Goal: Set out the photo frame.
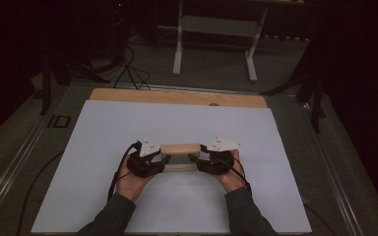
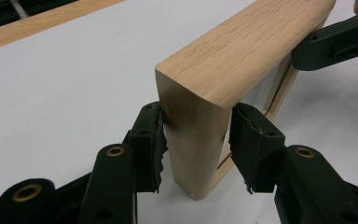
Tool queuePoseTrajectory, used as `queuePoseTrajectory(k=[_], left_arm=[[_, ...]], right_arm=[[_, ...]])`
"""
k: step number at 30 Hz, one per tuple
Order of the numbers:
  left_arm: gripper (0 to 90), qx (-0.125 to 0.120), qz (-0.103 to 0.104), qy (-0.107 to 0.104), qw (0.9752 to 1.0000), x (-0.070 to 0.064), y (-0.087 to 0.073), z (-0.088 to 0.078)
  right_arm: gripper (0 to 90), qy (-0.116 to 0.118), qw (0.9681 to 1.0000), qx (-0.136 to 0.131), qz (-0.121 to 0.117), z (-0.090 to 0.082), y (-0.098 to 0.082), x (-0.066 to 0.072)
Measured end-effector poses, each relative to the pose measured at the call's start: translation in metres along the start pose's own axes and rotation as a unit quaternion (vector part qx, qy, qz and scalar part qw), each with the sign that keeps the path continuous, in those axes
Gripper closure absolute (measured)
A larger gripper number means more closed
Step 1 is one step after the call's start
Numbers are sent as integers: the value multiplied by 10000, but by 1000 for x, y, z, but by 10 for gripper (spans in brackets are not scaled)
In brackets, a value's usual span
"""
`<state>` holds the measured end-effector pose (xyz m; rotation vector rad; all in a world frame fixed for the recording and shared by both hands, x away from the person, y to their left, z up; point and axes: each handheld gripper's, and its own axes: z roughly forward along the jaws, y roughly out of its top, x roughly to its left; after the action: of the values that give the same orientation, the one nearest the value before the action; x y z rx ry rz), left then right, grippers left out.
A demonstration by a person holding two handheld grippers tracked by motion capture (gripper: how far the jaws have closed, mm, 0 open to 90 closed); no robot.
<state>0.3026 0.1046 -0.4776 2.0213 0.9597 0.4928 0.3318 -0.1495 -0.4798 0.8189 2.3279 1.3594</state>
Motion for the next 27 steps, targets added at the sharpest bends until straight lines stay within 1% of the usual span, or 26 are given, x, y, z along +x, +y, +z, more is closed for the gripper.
queuePoseTrajectory(k=[3,8,13,20,25,27], left_arm=[[554,-8,22,-19,10000,2,2,3],[552,22,80,10,10000,4,5,6],[545,54,223,92,9997,9,12,9],[538,60,228,101,9997,14,15,15],[534,86,211,115,9997,16,15,17],[532,93,198,105,9997,18,16,19]], right_arm=[[479,-50,10000,-1,17,1,1,-1],[476,-152,9999,-2,0,3,3,-3],[476,-206,9998,-39,65,6,6,-5],[476,-318,9994,-66,82,10,9,-7],[476,-346,9994,-30,87,13,9,-8],[476,-344,9993,-16,125,15,9,-9]])
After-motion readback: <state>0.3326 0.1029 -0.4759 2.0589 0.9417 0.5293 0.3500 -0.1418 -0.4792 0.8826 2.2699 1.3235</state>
